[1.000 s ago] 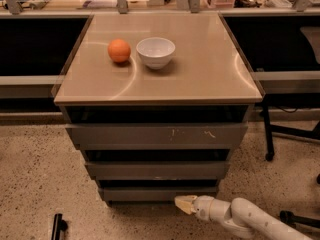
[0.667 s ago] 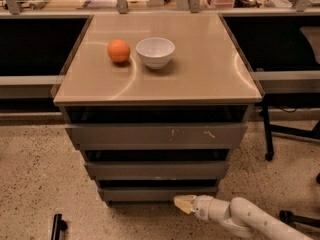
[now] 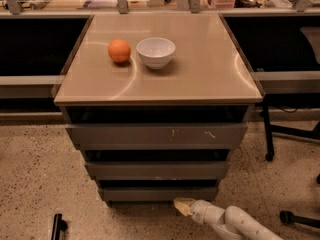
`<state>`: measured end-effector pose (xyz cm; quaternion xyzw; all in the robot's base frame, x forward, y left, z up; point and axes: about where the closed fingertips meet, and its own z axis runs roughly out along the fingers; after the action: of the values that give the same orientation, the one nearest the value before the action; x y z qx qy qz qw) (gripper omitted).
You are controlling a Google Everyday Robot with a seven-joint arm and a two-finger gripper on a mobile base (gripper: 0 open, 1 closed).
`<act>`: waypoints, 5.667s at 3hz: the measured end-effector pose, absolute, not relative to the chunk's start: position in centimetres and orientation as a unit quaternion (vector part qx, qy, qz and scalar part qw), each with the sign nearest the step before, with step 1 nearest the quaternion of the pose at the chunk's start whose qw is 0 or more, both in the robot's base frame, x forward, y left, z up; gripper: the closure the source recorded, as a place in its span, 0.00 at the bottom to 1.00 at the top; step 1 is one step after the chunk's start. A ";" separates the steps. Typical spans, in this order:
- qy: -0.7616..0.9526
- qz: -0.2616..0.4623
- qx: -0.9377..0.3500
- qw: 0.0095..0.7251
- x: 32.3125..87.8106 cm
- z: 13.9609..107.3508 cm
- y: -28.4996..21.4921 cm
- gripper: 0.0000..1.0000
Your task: Open bottom drawer
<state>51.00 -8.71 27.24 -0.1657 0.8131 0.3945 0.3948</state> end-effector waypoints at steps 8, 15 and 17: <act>0.833 0.282 -0.168 0.444 64.2 21.1 -10.9 1.00; 0.875 0.367 -0.180 0.257 53.4 21.2 -14.1 1.00; 0.881 0.368 -0.198 0.220 52.2 19.1 -14.1 1.00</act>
Offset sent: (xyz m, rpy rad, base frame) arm 0.1025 -0.0367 -0.0346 -0.0443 -0.1348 -0.1216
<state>52.23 -14.09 19.13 -0.1977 0.8814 0.3680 0.2203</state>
